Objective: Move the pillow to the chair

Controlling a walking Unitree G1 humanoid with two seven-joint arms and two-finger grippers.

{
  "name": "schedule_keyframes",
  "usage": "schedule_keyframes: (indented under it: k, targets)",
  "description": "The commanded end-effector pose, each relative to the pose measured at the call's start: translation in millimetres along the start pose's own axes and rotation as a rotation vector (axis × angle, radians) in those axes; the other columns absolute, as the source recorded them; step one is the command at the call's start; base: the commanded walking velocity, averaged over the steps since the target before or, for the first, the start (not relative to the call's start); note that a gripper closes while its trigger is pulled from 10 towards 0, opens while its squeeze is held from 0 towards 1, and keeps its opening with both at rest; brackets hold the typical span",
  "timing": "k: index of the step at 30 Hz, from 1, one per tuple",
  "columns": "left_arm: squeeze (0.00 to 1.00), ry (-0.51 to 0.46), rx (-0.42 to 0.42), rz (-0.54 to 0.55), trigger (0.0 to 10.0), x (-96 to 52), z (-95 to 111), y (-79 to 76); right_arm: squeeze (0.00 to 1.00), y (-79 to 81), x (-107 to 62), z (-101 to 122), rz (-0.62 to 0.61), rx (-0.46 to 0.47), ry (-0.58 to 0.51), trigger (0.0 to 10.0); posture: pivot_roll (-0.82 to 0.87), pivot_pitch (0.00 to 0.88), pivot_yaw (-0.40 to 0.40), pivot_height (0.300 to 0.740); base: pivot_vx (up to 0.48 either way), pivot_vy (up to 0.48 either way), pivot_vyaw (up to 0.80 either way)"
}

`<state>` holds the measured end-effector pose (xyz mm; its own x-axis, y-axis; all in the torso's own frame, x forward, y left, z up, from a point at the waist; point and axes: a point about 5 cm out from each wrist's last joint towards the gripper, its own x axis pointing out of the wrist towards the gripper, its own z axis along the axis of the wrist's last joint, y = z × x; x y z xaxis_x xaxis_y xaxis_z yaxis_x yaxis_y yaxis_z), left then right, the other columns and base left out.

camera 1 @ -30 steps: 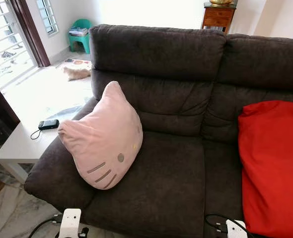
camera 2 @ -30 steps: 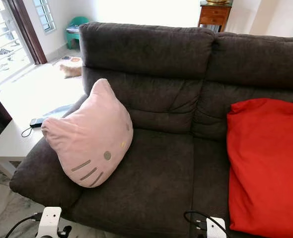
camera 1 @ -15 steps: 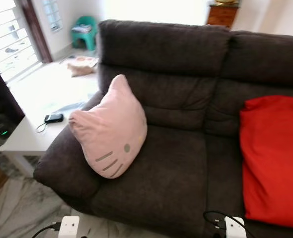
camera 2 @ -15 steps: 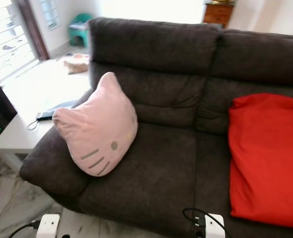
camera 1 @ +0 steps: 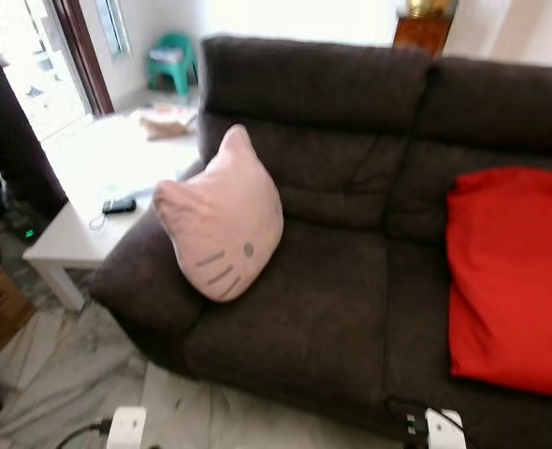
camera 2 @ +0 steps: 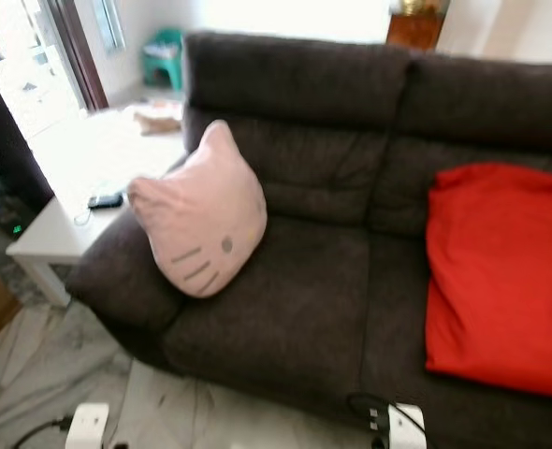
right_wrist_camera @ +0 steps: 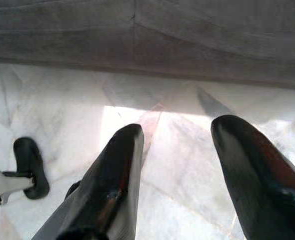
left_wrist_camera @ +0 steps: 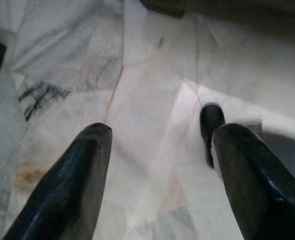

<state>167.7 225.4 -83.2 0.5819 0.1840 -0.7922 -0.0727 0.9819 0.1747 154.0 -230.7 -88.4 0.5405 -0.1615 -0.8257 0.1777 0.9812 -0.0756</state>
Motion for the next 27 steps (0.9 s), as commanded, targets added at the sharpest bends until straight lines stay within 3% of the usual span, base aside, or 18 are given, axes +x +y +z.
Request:
schedule_keyframes:
  k: [1,5,27]
  targets:
    - [0.0,0.02,0.017,0.0,10.0,-0.7,-4.2,2.7,0.0,-1.6,-0.3,-1.6,-0.004,0.01,0.011,10.0,-0.04,0.0,0.002,0.74,-0.277,0.0,0.0]
    - [0.0,0.019,0.017,0.001,10.0,-0.7,-4.2,3.2,0.0,-1.5,-0.2,-1.4,-0.003,0.01,0.011,10.0,-0.04,0.0,0.002,0.74,-0.266,0.0,0.0]
    - [0.0,0.02,0.027,-0.026,10.0,-0.4,-3.6,-8.6,0.0,-3.3,-1.5,-6.4,0.001,-0.006,0.022,10.0,-0.05,0.0,0.001,0.74,0.0,0.0,0.0]
